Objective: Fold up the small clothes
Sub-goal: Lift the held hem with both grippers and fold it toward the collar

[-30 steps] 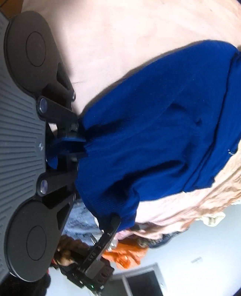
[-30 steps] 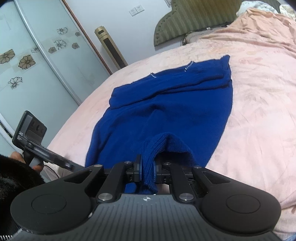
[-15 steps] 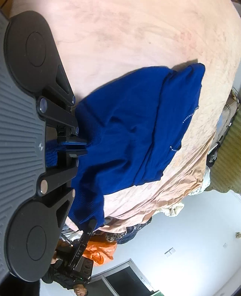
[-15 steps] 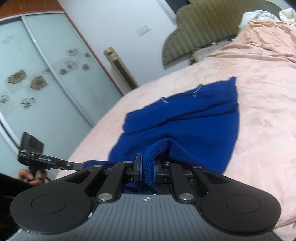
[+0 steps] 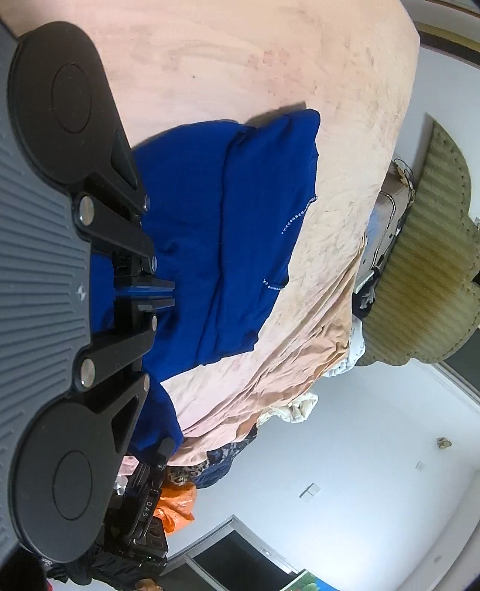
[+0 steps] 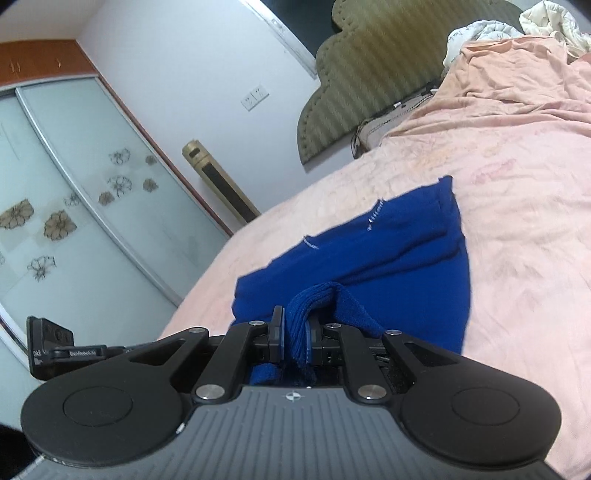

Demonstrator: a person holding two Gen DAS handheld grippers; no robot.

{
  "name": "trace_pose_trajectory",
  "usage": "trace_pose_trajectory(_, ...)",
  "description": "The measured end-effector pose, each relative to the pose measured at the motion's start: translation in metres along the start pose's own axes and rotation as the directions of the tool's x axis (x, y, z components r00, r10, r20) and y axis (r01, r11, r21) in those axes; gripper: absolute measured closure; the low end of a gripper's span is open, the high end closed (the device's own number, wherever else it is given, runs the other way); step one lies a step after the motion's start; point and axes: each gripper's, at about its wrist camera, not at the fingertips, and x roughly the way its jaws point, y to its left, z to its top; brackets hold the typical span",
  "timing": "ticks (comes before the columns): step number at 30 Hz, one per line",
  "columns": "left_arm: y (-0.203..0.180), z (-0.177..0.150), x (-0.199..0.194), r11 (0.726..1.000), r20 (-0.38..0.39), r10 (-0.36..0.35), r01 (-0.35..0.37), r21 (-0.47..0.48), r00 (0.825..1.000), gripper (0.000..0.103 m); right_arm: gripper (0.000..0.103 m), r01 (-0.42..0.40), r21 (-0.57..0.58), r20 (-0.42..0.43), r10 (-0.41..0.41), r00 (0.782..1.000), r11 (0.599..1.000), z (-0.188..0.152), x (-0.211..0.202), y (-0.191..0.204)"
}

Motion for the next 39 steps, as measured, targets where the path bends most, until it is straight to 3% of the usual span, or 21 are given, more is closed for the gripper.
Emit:
trace_pose_trajectory(3,0.007,-0.004,0.007,0.998,-0.075,-0.053,0.05,-0.04,0.996,0.099,0.089,0.022,-0.001,-0.007,-0.022,1.0,1.0,0.005,0.011,0.001)
trace_pose_trajectory(5,0.015,-0.015,0.012,0.998,-0.149,-0.024,0.016,-0.055,0.989,0.09,0.089,0.045,-0.008,-0.019,-0.046,0.999,0.999,0.003,0.016,0.001)
trace_pose_trajectory(6,0.018,-0.021,0.016,0.999,-0.2,0.011,-0.021,-0.05,0.98,0.07,0.089,0.048,0.002,-0.025,-0.048,0.999,0.999,0.002,0.018,-0.001)
trace_pose_trajectory(7,0.022,-0.027,0.02,0.997,-0.238,0.041,-0.055,-0.053,0.97,0.056,0.089,0.051,0.014,-0.029,-0.051,0.998,0.999,0.001,0.019,-0.004)
trace_pose_trajectory(8,0.028,-0.036,0.021,0.994,-0.253,0.06,-0.08,-0.07,0.966,0.032,0.089,0.057,0.021,-0.032,-0.057,0.998,0.998,0.0,0.02,-0.007)
trace_pose_trajectory(9,0.033,-0.042,0.021,0.992,-0.25,0.058,-0.083,-0.091,0.967,0.024,0.089,0.062,0.025,-0.034,-0.061,0.998,0.998,-0.001,0.02,-0.008)
trace_pose_trajectory(13,0.046,-0.063,0.027,0.974,-0.3,-0.068,-0.002,-0.227,0.952,0.024,0.089,0.056,0.027,-0.034,-0.055,0.998,0.998,-0.001,0.02,-0.009)
trace_pose_trajectory(15,0.041,-0.069,0.037,0.972,-0.309,-0.106,0.032,-0.234,0.945,0.018,0.089,0.054,0.022,-0.04,-0.053,0.998,0.998,-0.001,0.022,-0.008)
trace_pose_trajectory(17,0.036,-0.072,0.052,0.975,-0.327,-0.116,0.044,-0.218,0.938,0.019,0.089,0.052,0.022,-0.048,-0.051,0.998,0.998,-0.002,0.025,-0.007)
trace_pose_trajectory(18,0.034,-0.074,0.058,0.975,-0.312,-0.124,0.058,-0.213,0.942,0.022,0.089,0.051,0.021,-0.051,-0.05,0.997,0.998,-0.003,0.027,-0.006)
trace_pose_trajectory(19,0.036,-0.074,0.063,0.973,-0.295,-0.131,0.065,-0.223,0.946,0.036,0.088,0.049,0.018,-0.053,-0.048,0.997,0.999,-0.003,0.028,-0.005)
trace_pose_trajectory(20,0.038,-0.074,0.068,0.968,-0.306,-0.133,0.057,-0.244,0.943,0.082,0.089,0.048,0.014,-0.053,-0.047,0.997,0.999,-0.004,0.028,-0.003)
trace_pose_trajectory(21,0.039,-0.074,0.071,0.965,-0.328,-0.14,0.055,-0.255,0.934,0.092,0.089,0.048,0.007,-0.052,-0.048,0.998,0.999,-0.004,0.027,-0.001)
trace_pose_trajectory(25,0.025,-0.068,0.056,0.984,-0.304,-0.127,0.081,-0.16,0.944,0.093,0.089,0.06,-0.032,-0.04,-0.061,0.997,0.998,-0.002,0.019,0.005)
trace_pose_trajectory(30,0.015,-0.041,0.019,0.987,-0.201,-0.141,0.122,-0.108,0.969,0.094,0.089,0.054,-0.034,-0.019,-0.055,0.998,0.998,0.002,0.008,0.008)
trace_pose_trajectory(39,0.006,-0.021,0.006,0.988,-0.17,-0.145,0.135,-0.07,0.975,0.094,0.089,0.038,-0.035,0.016,-0.037,0.999,0.999,0.008,-0.012,0.015)
